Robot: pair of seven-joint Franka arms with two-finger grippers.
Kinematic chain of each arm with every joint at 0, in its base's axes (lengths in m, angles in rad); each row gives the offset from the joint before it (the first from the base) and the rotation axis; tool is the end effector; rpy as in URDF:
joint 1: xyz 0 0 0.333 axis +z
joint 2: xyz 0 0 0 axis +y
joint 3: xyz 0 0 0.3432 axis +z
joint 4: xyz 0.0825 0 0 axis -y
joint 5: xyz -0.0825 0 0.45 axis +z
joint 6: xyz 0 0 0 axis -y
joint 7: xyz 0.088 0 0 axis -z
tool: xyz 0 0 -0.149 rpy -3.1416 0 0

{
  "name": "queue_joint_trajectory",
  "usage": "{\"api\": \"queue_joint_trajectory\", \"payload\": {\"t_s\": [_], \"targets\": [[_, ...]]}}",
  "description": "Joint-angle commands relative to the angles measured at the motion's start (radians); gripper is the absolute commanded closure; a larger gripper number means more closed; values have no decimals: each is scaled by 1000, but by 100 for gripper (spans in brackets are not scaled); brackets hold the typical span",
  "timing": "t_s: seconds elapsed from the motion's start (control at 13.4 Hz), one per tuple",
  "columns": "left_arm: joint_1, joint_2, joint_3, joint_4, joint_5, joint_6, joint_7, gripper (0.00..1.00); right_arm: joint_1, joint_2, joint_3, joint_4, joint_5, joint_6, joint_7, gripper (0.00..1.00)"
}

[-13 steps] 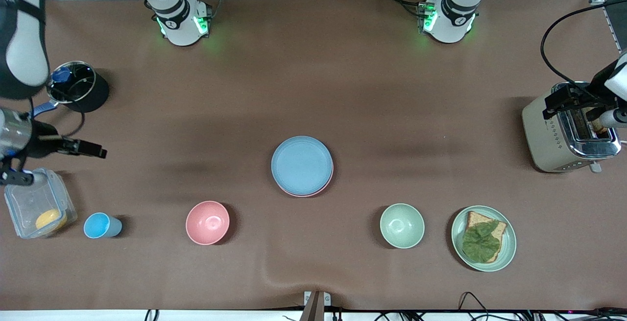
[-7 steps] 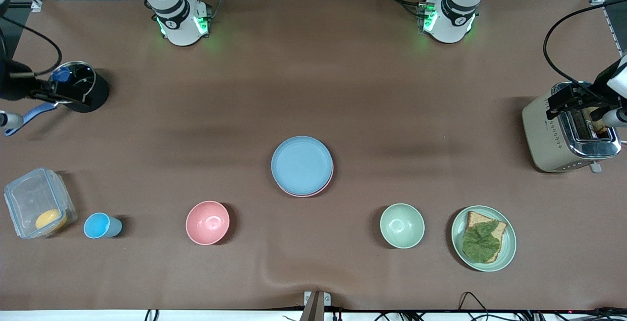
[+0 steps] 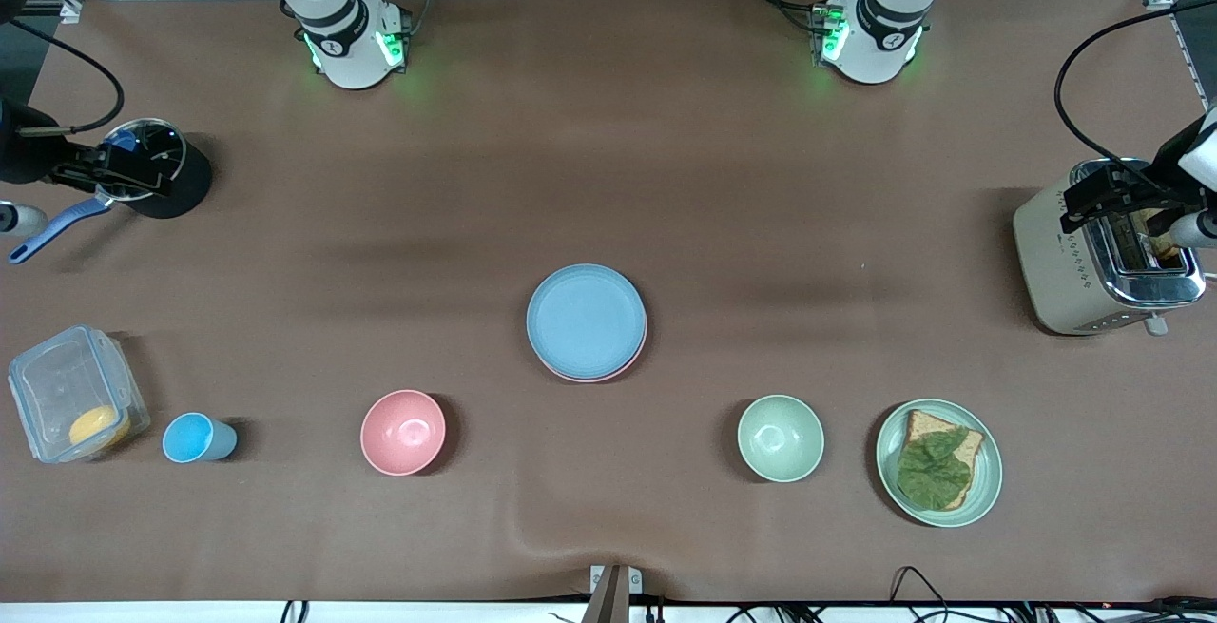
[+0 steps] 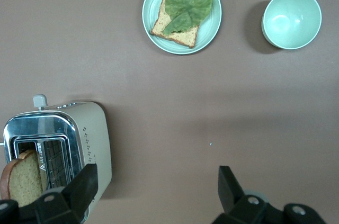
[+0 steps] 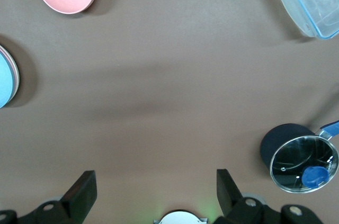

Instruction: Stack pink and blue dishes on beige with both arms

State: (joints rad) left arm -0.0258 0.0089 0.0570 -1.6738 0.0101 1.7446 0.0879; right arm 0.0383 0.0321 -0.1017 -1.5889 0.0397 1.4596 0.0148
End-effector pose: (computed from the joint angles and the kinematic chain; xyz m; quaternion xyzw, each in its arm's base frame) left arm 0.6386 0.0211 0.5639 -0.9991 0.0291 -0.0306 0.0071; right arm 0.6091 -0.0316 0.5722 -0.9958 0.0385 0.0800 0.0202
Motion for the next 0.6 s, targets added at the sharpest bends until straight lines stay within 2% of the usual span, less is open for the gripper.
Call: {"api": "queue_joint_trajectory", "payload": {"t_s": [0.0, 0.52], "targets": [[0, 13, 0, 25, 21, -2, 18, 0, 9, -20, 0, -2, -34, 5, -9, 0], [-2, 13, 0, 25, 19, 0, 18, 0, 17, -12, 19, 40, -52, 4, -6, 0]]}}
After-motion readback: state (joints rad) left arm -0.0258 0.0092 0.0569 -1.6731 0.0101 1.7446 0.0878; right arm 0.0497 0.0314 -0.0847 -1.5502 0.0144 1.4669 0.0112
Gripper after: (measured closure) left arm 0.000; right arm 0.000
